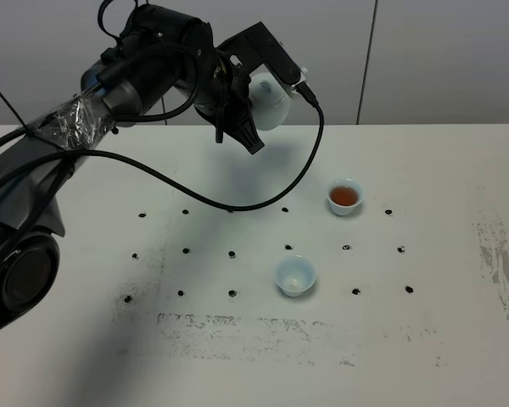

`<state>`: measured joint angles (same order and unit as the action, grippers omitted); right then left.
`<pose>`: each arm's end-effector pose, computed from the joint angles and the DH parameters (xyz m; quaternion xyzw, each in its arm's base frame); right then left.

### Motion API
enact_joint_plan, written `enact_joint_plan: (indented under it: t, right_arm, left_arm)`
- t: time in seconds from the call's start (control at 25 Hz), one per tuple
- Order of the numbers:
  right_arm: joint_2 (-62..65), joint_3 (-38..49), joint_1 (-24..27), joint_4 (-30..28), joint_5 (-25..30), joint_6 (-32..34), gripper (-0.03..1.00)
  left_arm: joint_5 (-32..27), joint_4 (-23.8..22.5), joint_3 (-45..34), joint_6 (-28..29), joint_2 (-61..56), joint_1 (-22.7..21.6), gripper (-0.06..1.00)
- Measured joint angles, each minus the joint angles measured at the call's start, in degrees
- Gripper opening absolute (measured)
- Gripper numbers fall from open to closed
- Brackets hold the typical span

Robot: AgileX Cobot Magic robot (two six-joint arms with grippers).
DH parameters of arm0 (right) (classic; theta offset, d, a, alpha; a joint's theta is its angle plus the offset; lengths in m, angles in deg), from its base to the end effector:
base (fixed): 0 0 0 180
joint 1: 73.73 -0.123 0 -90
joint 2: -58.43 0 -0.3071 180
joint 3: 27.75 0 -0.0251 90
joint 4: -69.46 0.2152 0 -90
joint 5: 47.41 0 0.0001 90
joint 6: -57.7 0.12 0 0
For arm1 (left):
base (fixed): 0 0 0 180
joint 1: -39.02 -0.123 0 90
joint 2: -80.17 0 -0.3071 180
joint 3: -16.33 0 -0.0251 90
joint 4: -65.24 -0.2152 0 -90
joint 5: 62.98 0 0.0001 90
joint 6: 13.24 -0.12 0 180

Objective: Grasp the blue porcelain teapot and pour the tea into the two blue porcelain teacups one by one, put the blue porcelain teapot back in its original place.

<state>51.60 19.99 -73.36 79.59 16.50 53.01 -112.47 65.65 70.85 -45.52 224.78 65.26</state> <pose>-0.0395 0.0192 0.2488 -0.0394 0.8551 0.0654 0.5128 0.4870 -0.2408 0.2342 0.4576 0.8193 0.0148 0.3452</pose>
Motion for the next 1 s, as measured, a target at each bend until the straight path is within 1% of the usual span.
enact_joint_plan:
  t: [0.12, 0.28, 0.56, 0.72, 1.0]
  right_arm:
    - [0.00, 0.00, 0.00, 0.00, 0.00, 0.00, 0.33]
    - [0.00, 0.00, 0.00, 0.00, 0.00, 0.00, 0.33]
    - [0.00, 0.00, 0.00, 0.00, 0.00, 0.00, 0.33]
    - [0.00, 0.00, 0.00, 0.00, 0.00, 0.00, 0.33]
    - [0.00, 0.00, 0.00, 0.00, 0.00, 0.00, 0.33]
  left_arm:
    - [-1.40, 2.86, 0.00, 4.12, 1.47, -0.13, 0.04]
    - [-2.29, 6.82, 0.00, 7.29, 3.80, -0.08, 0.04]
    - [-2.44, 8.00, 0.00, 10.91, 5.10, 0.15, 0.04]
    - [-2.03, 9.93, 0.00, 11.31, 5.86, 0.58, 0.04]
    - [-1.07, 10.14, 0.00, 11.37, 8.32, 1.47, 0.04]
